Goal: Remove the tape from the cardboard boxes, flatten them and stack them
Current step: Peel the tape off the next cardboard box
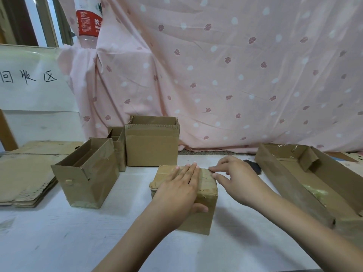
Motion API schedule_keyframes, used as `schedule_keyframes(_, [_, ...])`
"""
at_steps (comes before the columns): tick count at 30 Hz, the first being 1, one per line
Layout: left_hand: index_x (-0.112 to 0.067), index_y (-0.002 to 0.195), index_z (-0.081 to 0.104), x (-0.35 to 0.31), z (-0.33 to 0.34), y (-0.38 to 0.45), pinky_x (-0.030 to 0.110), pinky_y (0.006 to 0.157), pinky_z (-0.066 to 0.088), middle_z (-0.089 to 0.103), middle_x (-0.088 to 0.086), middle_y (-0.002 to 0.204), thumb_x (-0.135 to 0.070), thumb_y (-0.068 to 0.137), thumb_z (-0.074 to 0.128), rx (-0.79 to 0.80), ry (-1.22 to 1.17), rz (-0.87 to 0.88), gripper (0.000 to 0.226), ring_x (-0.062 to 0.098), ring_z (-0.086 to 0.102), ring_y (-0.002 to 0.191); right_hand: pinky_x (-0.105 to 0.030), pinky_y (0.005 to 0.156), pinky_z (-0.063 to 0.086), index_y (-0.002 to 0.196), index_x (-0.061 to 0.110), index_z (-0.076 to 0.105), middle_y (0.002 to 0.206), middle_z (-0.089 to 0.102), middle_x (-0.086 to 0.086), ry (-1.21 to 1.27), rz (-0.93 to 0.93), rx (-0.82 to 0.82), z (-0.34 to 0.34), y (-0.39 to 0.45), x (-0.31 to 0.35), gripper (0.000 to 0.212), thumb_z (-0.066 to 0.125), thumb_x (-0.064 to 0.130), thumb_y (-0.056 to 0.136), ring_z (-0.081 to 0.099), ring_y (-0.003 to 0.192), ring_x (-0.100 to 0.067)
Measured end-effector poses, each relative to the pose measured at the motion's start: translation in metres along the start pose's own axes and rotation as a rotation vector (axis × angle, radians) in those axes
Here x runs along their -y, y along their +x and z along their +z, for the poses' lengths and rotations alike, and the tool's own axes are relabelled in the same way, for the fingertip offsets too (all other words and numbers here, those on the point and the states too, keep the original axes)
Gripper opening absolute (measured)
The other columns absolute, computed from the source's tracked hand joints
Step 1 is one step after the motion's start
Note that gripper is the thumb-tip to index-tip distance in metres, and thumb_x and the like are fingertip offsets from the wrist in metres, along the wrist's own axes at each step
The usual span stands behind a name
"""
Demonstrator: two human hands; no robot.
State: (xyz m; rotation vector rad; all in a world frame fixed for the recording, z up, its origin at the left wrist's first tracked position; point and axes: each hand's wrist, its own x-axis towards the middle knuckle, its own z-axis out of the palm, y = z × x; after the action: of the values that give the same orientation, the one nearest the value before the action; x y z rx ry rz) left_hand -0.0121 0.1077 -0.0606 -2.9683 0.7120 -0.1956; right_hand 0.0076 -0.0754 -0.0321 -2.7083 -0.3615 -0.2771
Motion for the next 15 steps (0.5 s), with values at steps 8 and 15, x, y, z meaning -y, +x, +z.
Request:
schedule_keyframes(8, [-0.006,0.156,-0.013,-0.001,0.001,0.002,0.038,0.123,-0.005,-0.017,0.009,0.164,-0.066,0.095,0.037,0.004,0.007,0.011,0.099,0.017,-0.013,0.152,-0.021,0.075,0.042,0.100,0.031,0.076,0.099,0.064,0.014,0.062,-0.010,-0.085,0.002,-0.007,-0.004,0.013,0.064,0.029,0.096,0.056,0.083,-0.002])
schedule_keyframes(15, [-0.008,0.156,-0.012,0.000,0.002,0.001,0.036,0.123,-0.007,-0.018,0.007,0.164,-0.066,0.095,0.038,-0.012,-0.004,0.015,0.098,0.016,-0.013,0.152,-0.024,0.065,0.048,0.082,0.021,0.064,0.087,0.065,0.008,0.128,0.056,0.098,-0.004,0.011,0.006,0.017,0.058,0.017,0.097,0.059,0.077,-0.011])
